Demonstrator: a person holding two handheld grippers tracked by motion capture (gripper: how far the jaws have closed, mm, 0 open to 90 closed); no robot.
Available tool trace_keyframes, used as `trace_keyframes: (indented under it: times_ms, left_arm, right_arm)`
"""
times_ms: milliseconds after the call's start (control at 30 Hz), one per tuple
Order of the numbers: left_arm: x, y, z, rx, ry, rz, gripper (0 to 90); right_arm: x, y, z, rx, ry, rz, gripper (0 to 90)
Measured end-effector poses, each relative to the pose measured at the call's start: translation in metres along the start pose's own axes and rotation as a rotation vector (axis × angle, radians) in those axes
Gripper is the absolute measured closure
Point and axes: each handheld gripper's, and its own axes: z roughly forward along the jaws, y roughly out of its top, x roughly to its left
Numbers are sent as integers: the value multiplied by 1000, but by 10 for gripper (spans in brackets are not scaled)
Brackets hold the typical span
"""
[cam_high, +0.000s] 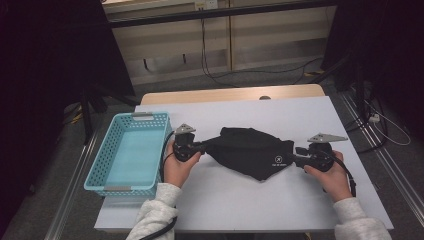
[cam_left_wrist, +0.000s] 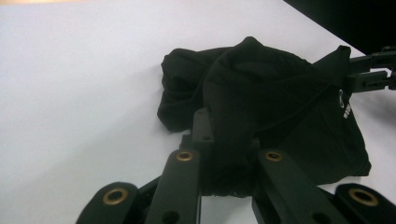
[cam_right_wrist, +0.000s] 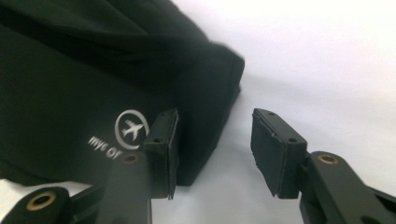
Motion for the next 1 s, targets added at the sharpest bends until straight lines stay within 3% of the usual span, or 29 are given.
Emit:
trace_keyframes:
  times_ms: [133, 233, 467, 533, 1000]
  left_arm:
    - [3, -1, -5, -9, 9, -27, 839]
    - [7, -1, -10, -9, 16, -51, 841]
    - [10, 1, -16, -12, 25, -74, 842]
    - [10, 1, -17, -7, 22, -78, 842]
    - [10, 3, -19, 27, 10, -98, 846]
  right_arm:
    - [3, -1, 4, 10, 21, -12, 549]
    - [7, 0, 7, -9, 49, -17, 629]
    - [10, 2, 7, -41, 87, -20, 715]
    - [12, 3, 4, -63, 115, -35, 870]
    - [8, 15, -17, -148, 118, -19, 885]
